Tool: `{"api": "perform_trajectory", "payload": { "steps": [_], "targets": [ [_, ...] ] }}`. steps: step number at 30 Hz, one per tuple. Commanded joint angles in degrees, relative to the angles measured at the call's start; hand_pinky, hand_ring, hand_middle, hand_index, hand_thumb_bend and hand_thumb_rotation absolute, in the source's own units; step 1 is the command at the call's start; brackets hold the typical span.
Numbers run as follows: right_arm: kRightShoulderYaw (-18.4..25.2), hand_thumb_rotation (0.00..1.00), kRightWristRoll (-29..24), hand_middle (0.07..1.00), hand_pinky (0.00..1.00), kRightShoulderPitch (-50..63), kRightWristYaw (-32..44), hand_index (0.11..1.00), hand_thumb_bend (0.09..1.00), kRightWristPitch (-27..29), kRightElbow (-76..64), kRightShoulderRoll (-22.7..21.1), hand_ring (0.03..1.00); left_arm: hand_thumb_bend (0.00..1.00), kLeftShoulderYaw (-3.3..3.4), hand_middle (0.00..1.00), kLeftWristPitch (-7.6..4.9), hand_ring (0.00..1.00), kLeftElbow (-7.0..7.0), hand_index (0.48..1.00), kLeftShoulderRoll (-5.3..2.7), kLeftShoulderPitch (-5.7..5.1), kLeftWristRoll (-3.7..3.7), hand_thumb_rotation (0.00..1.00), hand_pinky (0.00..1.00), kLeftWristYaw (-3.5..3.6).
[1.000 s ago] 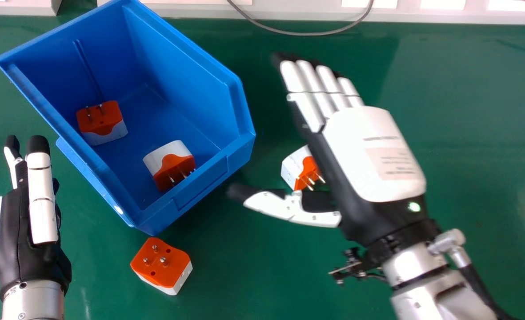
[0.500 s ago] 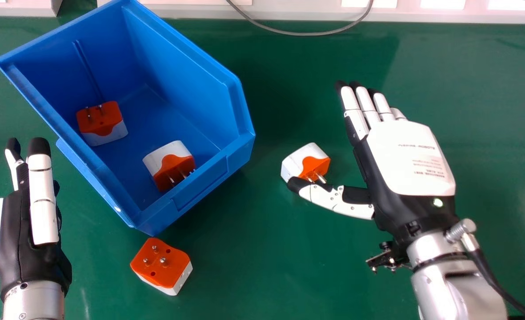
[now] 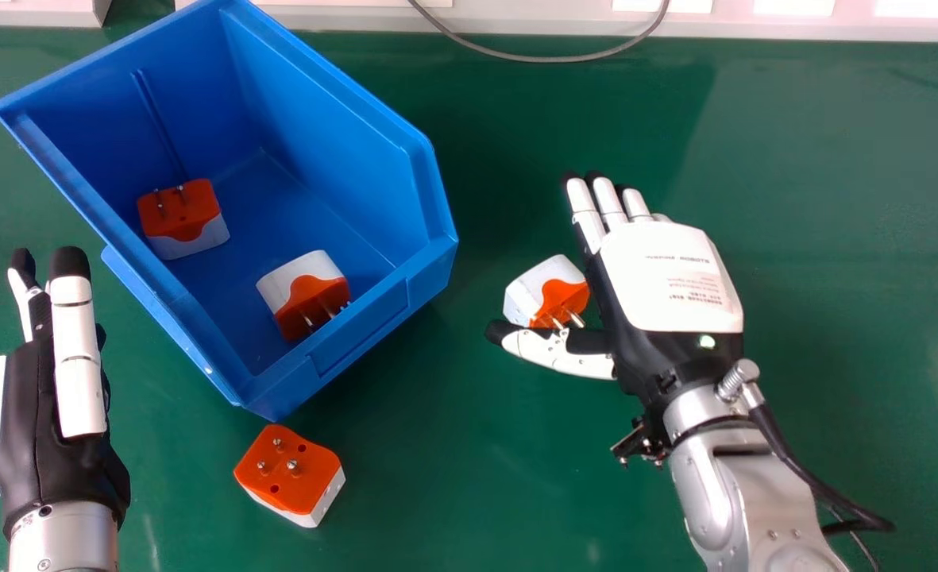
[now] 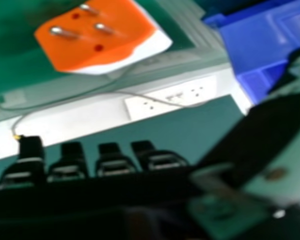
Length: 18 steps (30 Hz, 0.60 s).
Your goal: Pick all objects and put in blue box
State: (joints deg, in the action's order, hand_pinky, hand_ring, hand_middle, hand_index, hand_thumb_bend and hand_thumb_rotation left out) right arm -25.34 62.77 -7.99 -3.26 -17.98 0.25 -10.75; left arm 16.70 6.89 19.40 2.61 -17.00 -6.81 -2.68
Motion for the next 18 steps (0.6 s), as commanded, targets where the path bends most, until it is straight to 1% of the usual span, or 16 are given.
{"api": "perform_trajectory", "payload": {
  "steps": [1,7,10,13,16,18],
  "targets": [
    [-0.47,0.74,0.14,0.907,0.76,-1.82,0.06,0.907,0.556,-0.45,0.7,0.35,0.861,0.58,0.14,1.0,-0.77,1.0,1.25,1.0,0.09,0.11,0.14,1.0,1.0,-0.15],
    [-1.21,0.75,-0.42,0.88,0.75,-4.19,-0.56,0.877,0.577,-0.9,5.04,0.7,0.845,0.58,0.41,1.0,-0.89,1.0,1.16,1.0,0.28,0.09,-0.24,1.0,1.0,0.12],
    [-1.15,0.75,-1.36,0.878,0.75,-5.73,-1.07,0.875,0.577,-0.78,8.32,0.94,0.842,0.58,0.51,1.0,-0.83,1.0,1.14,1.0,0.4,0.07,-0.24,1.0,1.0,0.21],
    [-1.33,0.75,-2.02,0.876,0.75,-6.69,-1.2,0.873,0.578,-0.97,10.35,1.05,0.84,0.58,0.48,1.0,-0.81,1.0,1.47,1.0,0.34,-0.2,-0.22,1.0,1.0,0.27],
    [-1.83,0.73,-2.13,0.868,0.73,-7.69,-0.31,0.865,0.569,-1.99,11.95,1.34,0.829,0.59,0.56,1.0,-0.93,1.0,1.62,1.0,0.46,-0.36,-0.37,1.0,1.0,0.54],
    [-2.1,0.73,-2.21,0.865,0.73,-8.42,0.05,0.862,0.565,-2.52,12.78,1.61,0.825,0.6,0.59,1.0,-0.98,1.0,1.59,1.0,0.59,-0.4,-0.34,1.0,1.0,0.7]
  ]
}}
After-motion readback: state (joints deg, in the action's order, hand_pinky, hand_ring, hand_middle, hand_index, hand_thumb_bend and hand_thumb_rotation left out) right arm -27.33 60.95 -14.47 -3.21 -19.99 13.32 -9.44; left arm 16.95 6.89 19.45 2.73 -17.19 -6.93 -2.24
